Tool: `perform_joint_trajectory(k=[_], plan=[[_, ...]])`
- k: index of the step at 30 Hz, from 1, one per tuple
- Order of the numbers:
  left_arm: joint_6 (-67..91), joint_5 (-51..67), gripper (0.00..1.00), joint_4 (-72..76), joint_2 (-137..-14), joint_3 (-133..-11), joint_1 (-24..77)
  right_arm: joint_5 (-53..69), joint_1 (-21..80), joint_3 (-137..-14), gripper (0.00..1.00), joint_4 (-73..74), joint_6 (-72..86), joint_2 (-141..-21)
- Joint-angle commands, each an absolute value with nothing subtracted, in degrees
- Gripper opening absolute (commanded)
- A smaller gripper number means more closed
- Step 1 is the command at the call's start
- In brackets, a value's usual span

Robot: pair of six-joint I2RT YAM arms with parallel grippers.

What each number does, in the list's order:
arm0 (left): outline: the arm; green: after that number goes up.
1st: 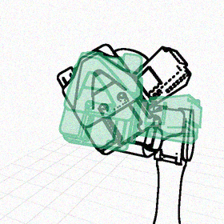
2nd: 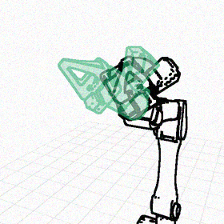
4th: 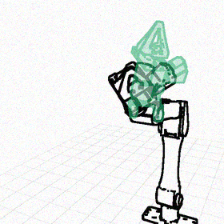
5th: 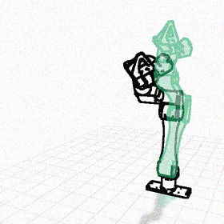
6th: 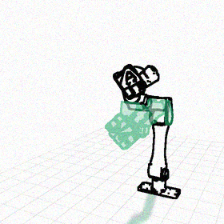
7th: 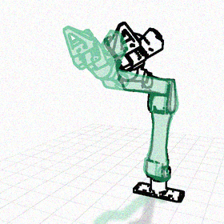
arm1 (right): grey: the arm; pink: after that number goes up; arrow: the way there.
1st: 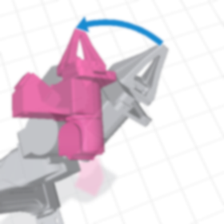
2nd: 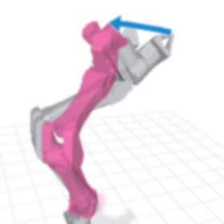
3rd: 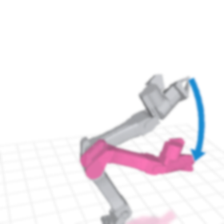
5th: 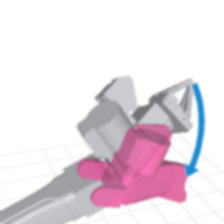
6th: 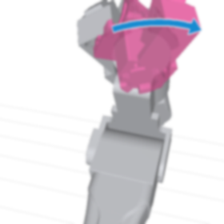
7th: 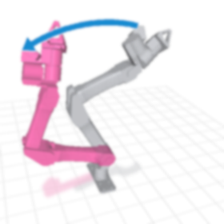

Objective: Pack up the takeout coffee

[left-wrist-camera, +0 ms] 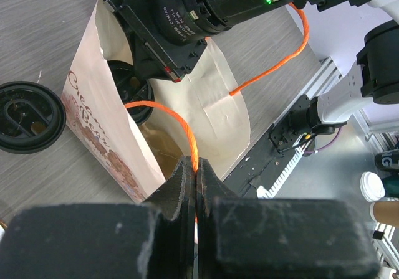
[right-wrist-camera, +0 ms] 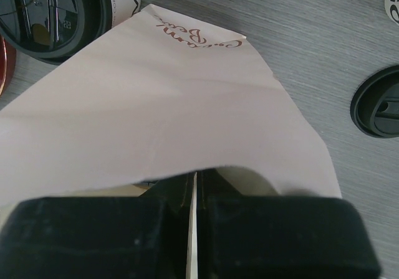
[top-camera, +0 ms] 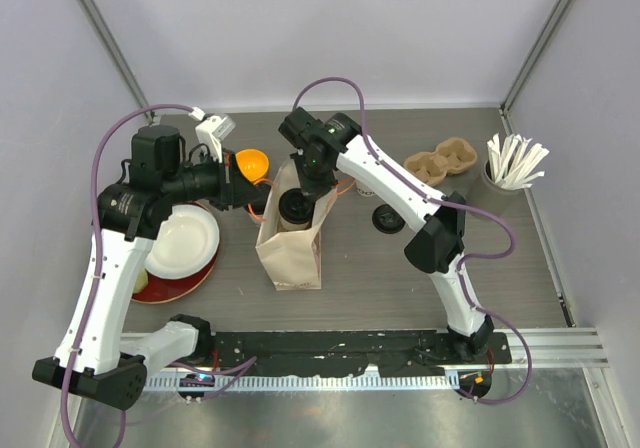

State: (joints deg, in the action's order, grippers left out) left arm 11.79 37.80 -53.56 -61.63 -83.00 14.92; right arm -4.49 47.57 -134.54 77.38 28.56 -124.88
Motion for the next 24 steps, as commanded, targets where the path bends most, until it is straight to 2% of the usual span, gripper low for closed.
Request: perform_joint_trajectory(k=[1, 3, 10, 20, 24], plan=[[12.1, 39.5, 0.00, -51.6, -61.3, -83.4, 15.1, -5.8, 47.9, -135.8, 0.08, 86.3, 29.2, -126.1], [12.1, 39.6, 0.00, -51.5, -61.4, -83.6, 15.1, -5.7, 47.9, -136.2, 0.10, 86.2, 29.1, -125.7], [12.1, 39.7, 0.00, -51.6, -61.6, -84.0, 15.1, -5.6, 47.9, -139.4, 0.29, 86.3, 29.0, -125.4], [12.0, 39.7, 0.00, -51.9, -61.6, -84.0, 15.0, -2.4, 48.3, -140.1, 0.35, 82.3, 27.7, -121.3], [11.5, 39.7, 0.00, -52.3, -61.2, -83.7, 15.1, 1.3, 49.6, -131.9, 0.38, 74.1, 24.4, -115.1]])
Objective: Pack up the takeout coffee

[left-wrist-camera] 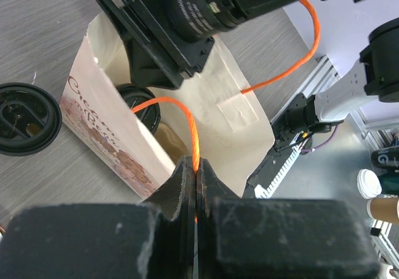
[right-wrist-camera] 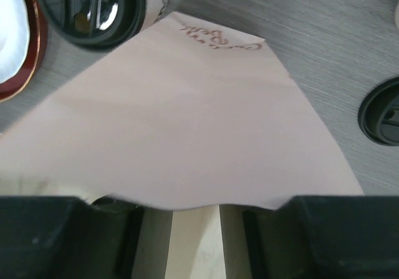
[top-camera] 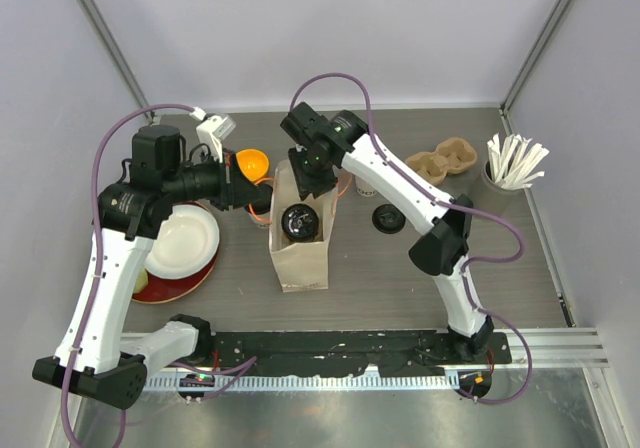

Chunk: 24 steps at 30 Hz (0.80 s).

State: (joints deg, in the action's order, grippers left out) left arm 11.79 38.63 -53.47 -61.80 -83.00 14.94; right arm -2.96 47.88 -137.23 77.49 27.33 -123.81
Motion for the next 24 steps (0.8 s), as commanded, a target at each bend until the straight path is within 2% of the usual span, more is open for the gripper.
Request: perform_joint_trajectory(k=[1, 8, 17, 24], plan=[[11.3, 39.9, 0.00, -52.3, -61.0, -83.7, 15.1, 1.9, 49.6, -129.7, 0.39, 72.4, 23.0, -111.9], [9.1, 40.3, 0.00, -53.6, -60.2, -84.0, 15.2, 9.6, 50.1, -113.3, 0.44, 57.1, 18.3, -100.7], [8.1, 41.6, 0.00, -54.2, -61.3, -84.2, 16.0, 17.0, 50.7, -103.7, 0.51, 44.8, 13.8, -93.2], [4.5, 40.9, 0.00, -56.3, -63.5, -88.9, 18.4, 15.0, 50.7, -98.3, 0.56, 34.0, 11.1, -86.1]])
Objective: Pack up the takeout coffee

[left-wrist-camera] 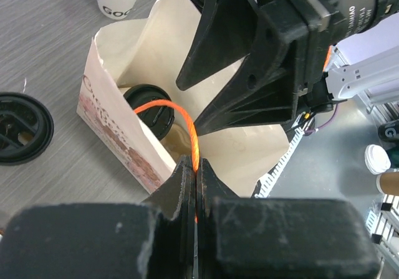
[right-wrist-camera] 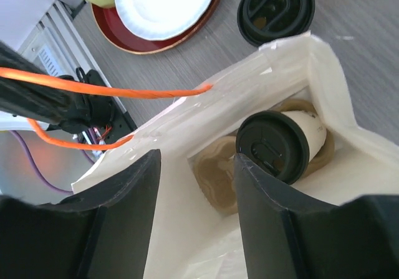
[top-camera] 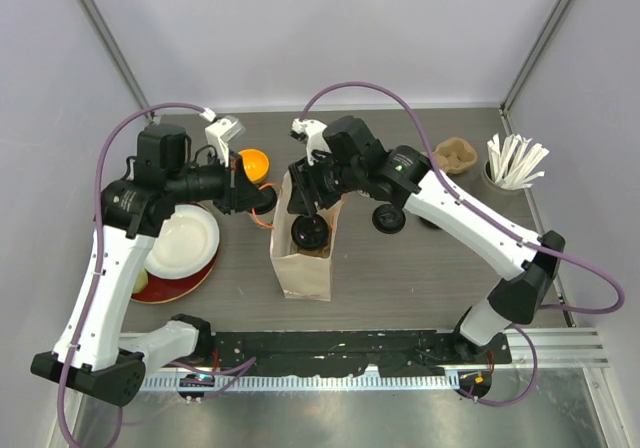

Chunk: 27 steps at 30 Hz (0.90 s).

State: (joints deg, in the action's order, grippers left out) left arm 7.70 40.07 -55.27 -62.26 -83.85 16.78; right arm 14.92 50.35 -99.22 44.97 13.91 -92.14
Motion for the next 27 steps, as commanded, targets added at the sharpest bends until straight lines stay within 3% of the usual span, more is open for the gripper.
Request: perform_joint_trajectory(k=[1, 10, 17, 27], plan=[[3.1, 40.6, 0.00, -56.9, -64.0, -90.1, 18.8, 14.4, 50.7, -98.2, 0.57, 33.1, 10.9, -85.5], [-2.0, 42.7, 0.00, -59.3, -67.5, -97.9, 22.8, 9.4, 50.8, -97.3, 0.58, 29.8, 7.4, -81.7], [-5.4, 44.1, 0.00, -61.3, -70.0, -100.5, 24.3, 9.8, 50.8, -94.4, 0.57, 36.1, 3.3, -79.8], [-0.4, 45.9, 0.00, -58.3, -72.9, -101.7, 24.4, 9.1, 50.7, -94.9, 0.58, 38.0, 2.5, -80.1]])
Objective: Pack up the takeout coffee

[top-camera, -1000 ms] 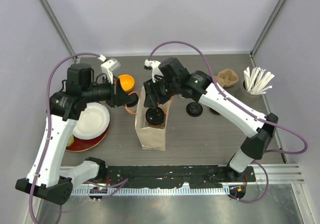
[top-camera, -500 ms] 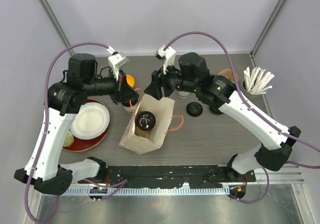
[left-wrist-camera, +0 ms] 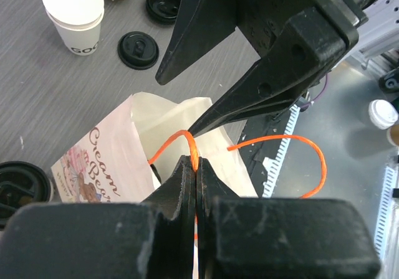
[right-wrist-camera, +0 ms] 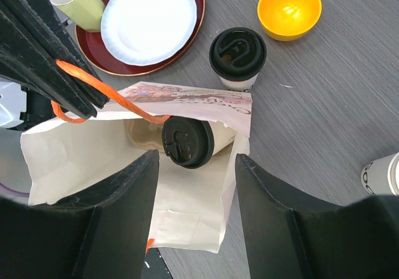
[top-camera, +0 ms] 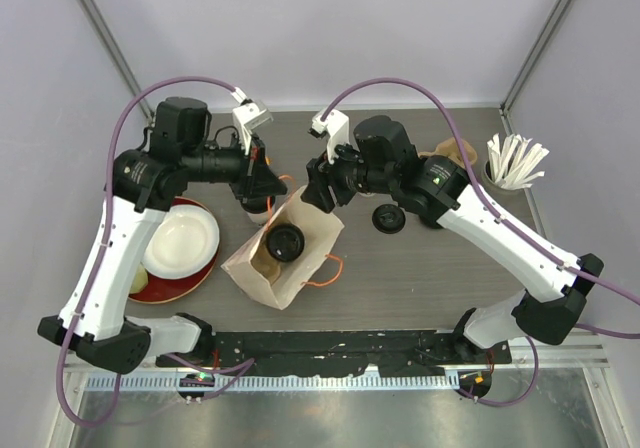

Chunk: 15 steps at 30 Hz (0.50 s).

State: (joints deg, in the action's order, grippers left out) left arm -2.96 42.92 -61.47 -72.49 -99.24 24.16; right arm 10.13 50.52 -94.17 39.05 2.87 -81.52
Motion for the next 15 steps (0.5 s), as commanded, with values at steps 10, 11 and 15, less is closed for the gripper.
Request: perform_joint_trajectory(k=[10, 11, 15], plan=[[6.4, 50.1, 0.00, -48.6, -71.7, -96.4, 23.9, -2.1, 49.8, -101.9, 0.72, 53.3, 6.9, -83.4], [6.5, 50.2, 0.00, -48.1, -71.5, -96.0, 23.9, -2.8, 49.7, -102.6, 0.72, 54.5, 7.2, -84.0], [7.3, 49.0, 0.00, -46.8, -71.6, -93.8, 23.3, -3.3, 48.9, -106.8, 0.73, 59.1, 8.3, -88.1]])
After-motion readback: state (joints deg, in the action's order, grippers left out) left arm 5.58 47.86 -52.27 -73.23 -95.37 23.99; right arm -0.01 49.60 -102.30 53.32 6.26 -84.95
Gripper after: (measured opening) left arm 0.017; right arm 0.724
